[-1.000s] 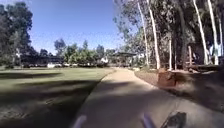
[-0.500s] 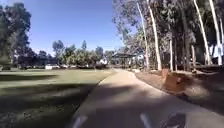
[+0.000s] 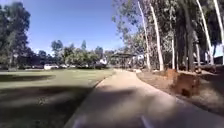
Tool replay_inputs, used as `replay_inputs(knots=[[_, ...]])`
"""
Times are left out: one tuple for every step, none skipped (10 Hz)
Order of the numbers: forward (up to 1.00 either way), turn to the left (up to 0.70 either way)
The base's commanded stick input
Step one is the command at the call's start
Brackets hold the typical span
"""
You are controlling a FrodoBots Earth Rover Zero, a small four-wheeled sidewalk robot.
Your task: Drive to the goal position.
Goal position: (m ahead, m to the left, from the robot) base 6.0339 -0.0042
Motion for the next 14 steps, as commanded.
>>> replay_inputs(knots=[[1.00,0.00],[1.00,0.00],[1.00,0.00],[1.00,0.00],[1.00,0.00],[1.00,-0.29],[1.00,-0.11],[1.00,0.00],[1.00,0.00],[1.00,-0.03],[1.00,-0.20],[1.00,-0.37],[1.00,-0.25],[1.00,-0.08]])
